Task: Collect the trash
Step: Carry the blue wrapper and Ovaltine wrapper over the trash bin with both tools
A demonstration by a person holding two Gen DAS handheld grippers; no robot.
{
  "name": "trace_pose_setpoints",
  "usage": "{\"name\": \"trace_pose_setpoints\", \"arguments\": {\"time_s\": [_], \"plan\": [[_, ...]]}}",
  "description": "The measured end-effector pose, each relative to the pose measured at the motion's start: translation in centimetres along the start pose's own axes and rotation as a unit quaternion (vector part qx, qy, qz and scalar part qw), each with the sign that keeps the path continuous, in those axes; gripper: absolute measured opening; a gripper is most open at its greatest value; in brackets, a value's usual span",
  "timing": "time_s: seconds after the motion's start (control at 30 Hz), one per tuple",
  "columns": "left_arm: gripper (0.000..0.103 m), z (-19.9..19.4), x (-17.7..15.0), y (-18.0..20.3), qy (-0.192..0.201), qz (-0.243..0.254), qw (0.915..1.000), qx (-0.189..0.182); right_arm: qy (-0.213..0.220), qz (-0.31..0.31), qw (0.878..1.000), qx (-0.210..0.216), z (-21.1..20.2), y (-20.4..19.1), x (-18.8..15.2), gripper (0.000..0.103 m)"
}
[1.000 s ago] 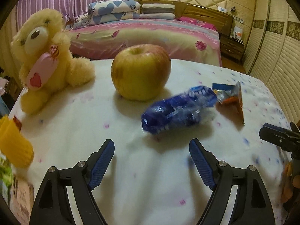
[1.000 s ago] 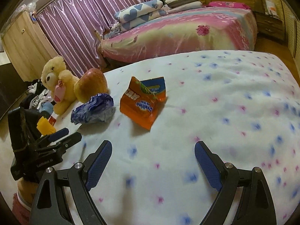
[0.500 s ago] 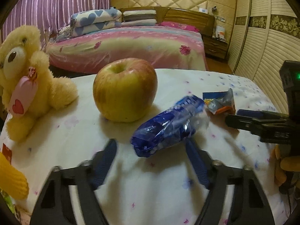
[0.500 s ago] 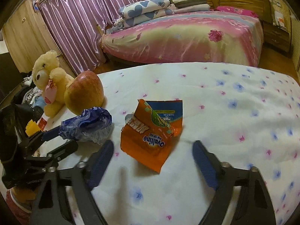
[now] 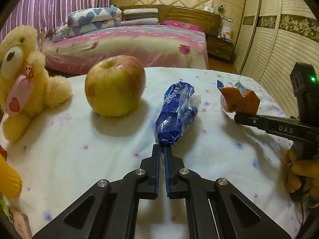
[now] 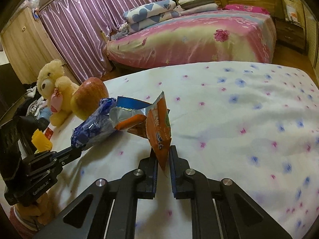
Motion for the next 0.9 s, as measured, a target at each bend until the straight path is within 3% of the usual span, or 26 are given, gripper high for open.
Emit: {"name": "trace_pose_setpoints", "arguments": {"time_s": [0.47,0.9], "plan": [[0.0,-3.1,-2.3,4.6,0.026,-0.034,0.998,-0.047,0.012,0.026,1.0,0.01,-4.7,2.0,-3.6,0.01],[0.0,-2.8,-3.3,10.8,0.019,-0.042,0.9943,-0.096,0.034,0.056,0.998,-0.021,-9.7,6.6,-6.3,0.01]]}}
Point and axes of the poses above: each gripper's, at about its wrist camera, not at the fingertips, and z roughly the way its jaws point, y to its right, x to its top, the point moved 6 cm from there along z, roughly the way its jaws point, and after that the axes turned 5 degrees about -x, right-handed, at the moved point
